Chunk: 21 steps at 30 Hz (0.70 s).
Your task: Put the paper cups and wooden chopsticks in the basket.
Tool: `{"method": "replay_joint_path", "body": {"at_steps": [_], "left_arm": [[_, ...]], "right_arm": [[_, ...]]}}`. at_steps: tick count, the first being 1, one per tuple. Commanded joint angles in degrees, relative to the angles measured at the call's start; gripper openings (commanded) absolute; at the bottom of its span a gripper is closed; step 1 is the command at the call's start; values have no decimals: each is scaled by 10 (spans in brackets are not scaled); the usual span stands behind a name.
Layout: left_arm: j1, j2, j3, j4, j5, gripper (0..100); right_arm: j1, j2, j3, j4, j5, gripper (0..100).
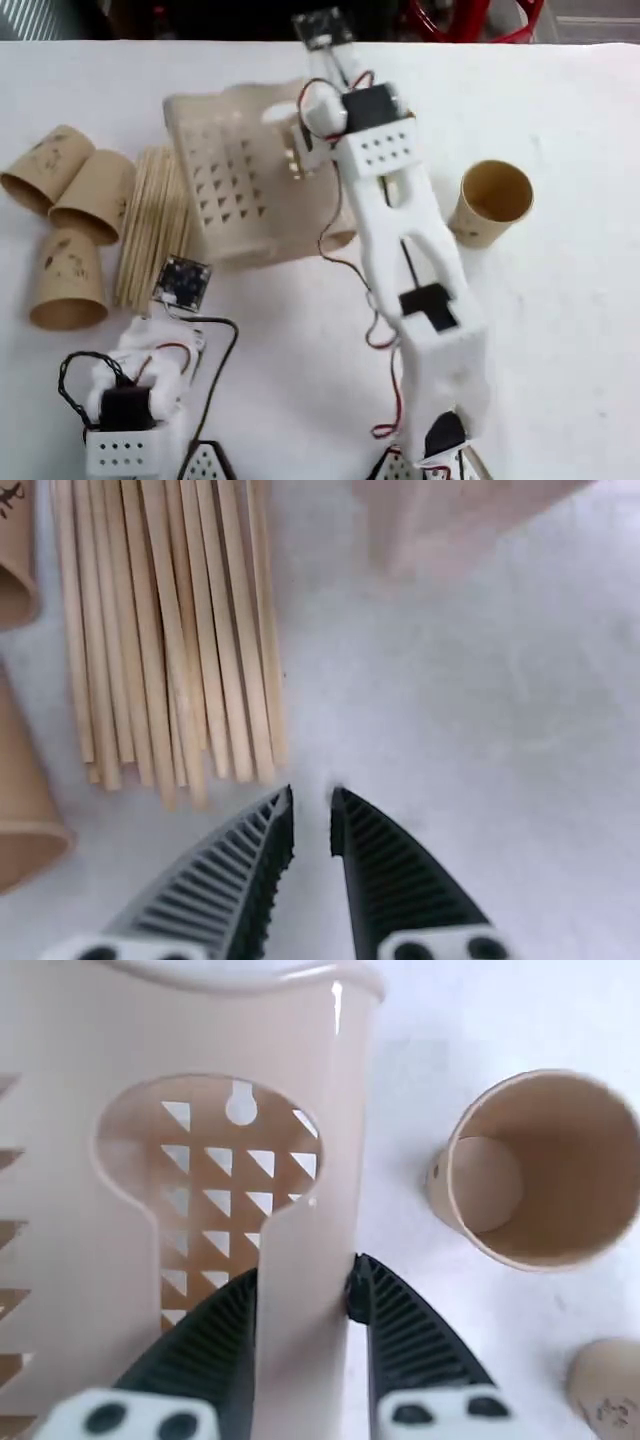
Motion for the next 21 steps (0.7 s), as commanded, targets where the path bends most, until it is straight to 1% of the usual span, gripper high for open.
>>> {"method": "replay_joint_path", "body": {"at_steps": [1,5,8,10,14,16,17,18,21], "left_arm": [[-2,-1,-1,2,-2,85],[-2,-1,-1,2,-2,85],[-2,-1,-1,2,-2,85],[-2,-1,-1,2,-2,85],[-2,-1,-1,2,-2,85],[-2,-1,-1,2,-2,85],[-2,-1,-1,2,-2,85],[-2,-1,-1,2,-2,85],[-2,-1,-1,2,-2,85]], "right_arm": [[15,-126,-1,0,-17,17],[22,-227,65,-33,-22,18],[18,-332,186,-95,-22,18],[17,-421,319,-171,-22,18],[11,-614,657,-401,-18,17],[8,-689,800,-511,-18,17],[5,-715,853,-549,-18,17],[3,-734,889,-569,-18,17],[4,-745,934,-572,-18,17]]}}
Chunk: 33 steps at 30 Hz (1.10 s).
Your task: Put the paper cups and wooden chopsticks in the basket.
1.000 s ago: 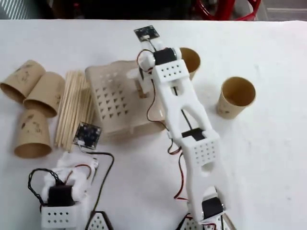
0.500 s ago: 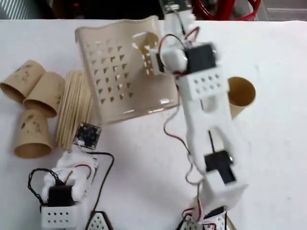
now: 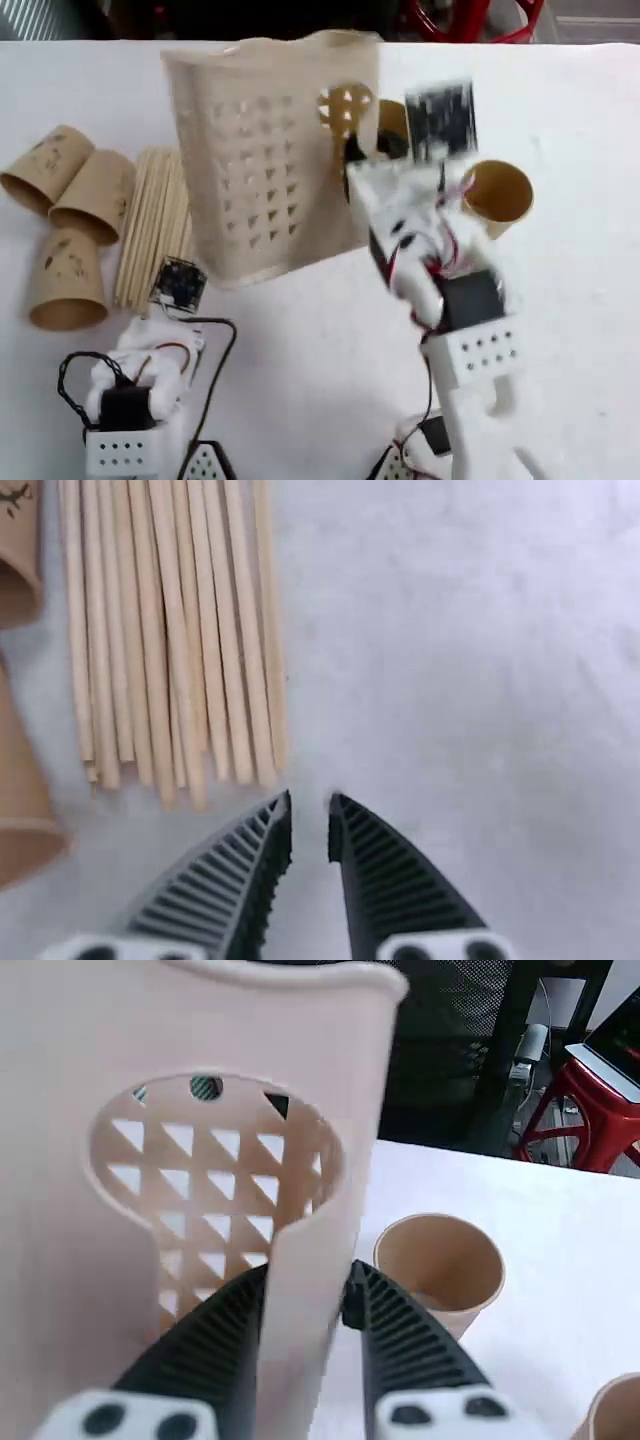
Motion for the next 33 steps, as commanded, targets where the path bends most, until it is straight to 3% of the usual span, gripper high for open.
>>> {"method": "replay_joint_path", "body": {"at_steps": [1,9,16,27,33], "left_arm": [[0,-1,-1,1,-4,85],[0,-1,-1,1,-4,85],[0,-1,-1,1,-4,85],[0,-1,-1,1,-4,85],[0,-1,-1,1,-4,85]], "right_arm": [[-12,-37,70,-38,-1,17],[-5,-43,109,-39,4,17],[124,-44,108,-38,-56,17],[69,-44,114,5,-56,17],[41,-44,213,-45,-58,17]]}}
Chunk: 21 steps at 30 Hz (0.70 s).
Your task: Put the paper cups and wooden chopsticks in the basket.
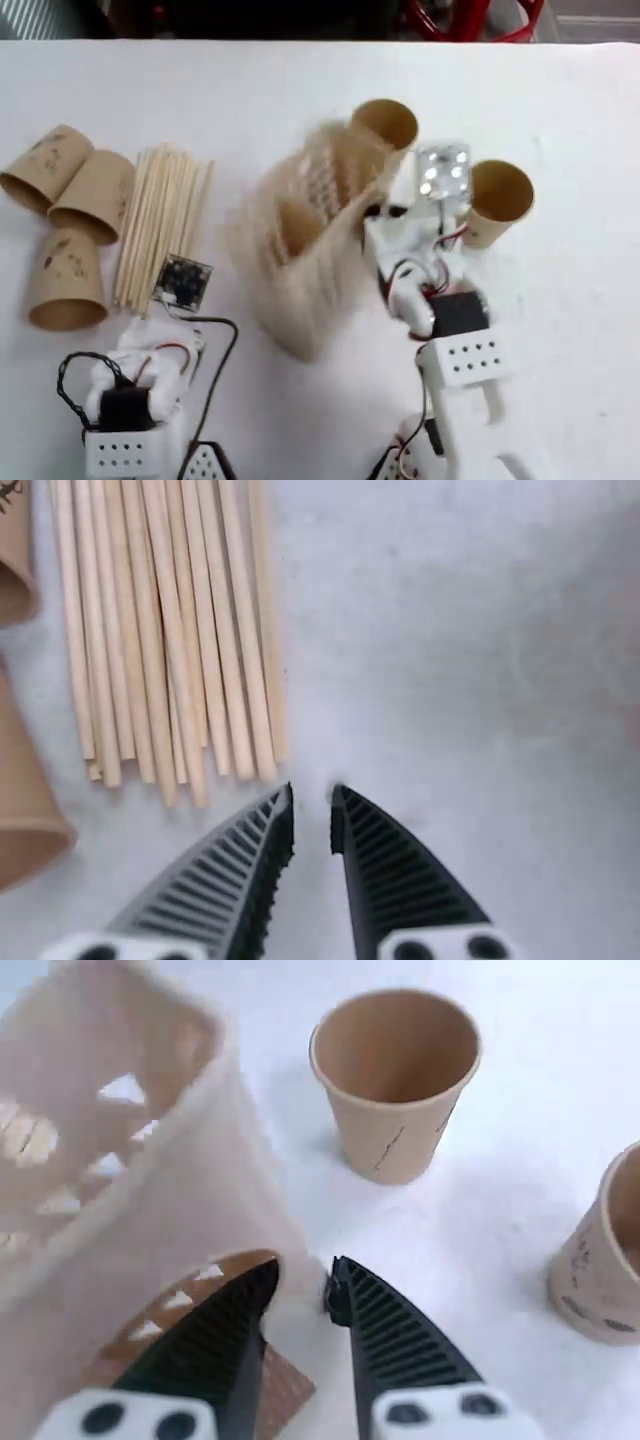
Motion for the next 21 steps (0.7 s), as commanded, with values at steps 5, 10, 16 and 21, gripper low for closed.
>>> {"method": "replay_joint_path", "body": {"at_steps": [5,10,16,21], "left_arm": [[-1,-1,-1,1,-3,85],[-1,-1,-1,1,-3,85],[-1,-1,-1,1,-3,85],[-1,-1,-1,1,-3,85]], "right_arm": [[-7,-16,111,-111,-9,17],[-6,-56,122,-46,-4,91],[-7,-195,121,80,40,397],[3,-349,121,160,146,374]]}}
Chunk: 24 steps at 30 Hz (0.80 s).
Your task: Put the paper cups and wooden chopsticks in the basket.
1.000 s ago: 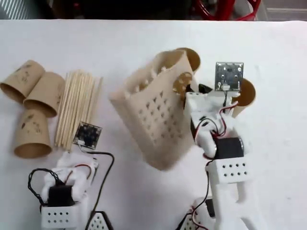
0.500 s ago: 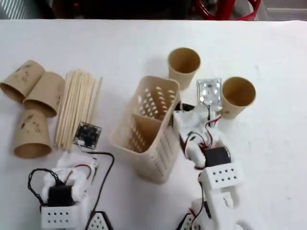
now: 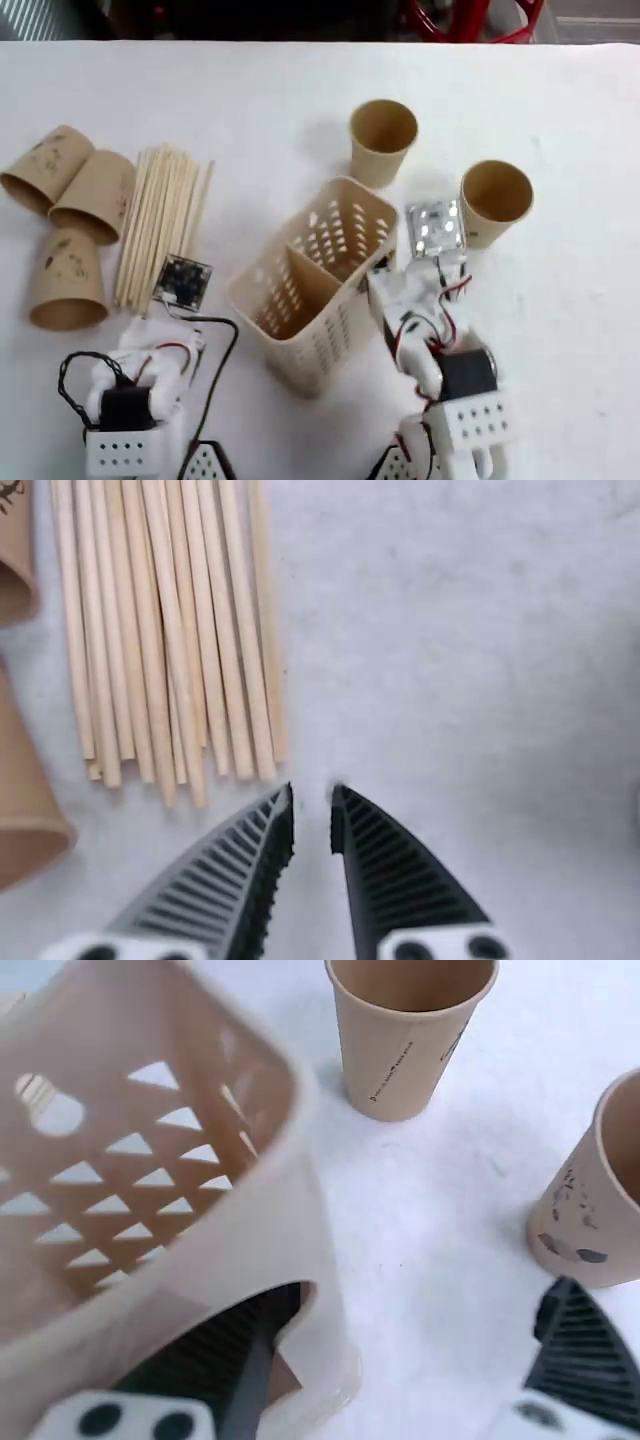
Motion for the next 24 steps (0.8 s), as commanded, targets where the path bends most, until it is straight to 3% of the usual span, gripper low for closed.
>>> {"method": "replay_joint_path", "body": {"at_steps": [1,7,12,20,24], "left_arm": [[-1,-1,-1,1,-3,85],[-1,-1,-1,1,-3,85],[-1,-1,-1,1,-3,85],[-1,-1,-1,1,-3,85],[-1,-1,-1,1,-3,85]], "right_arm": [[15,-116,-4,43,70,352],[65,-233,-14,99,104,235],[102,-240,-37,139,171,234],[99,-245,-8,218,297,235],[102,-240,-7,252,346,283]]}}
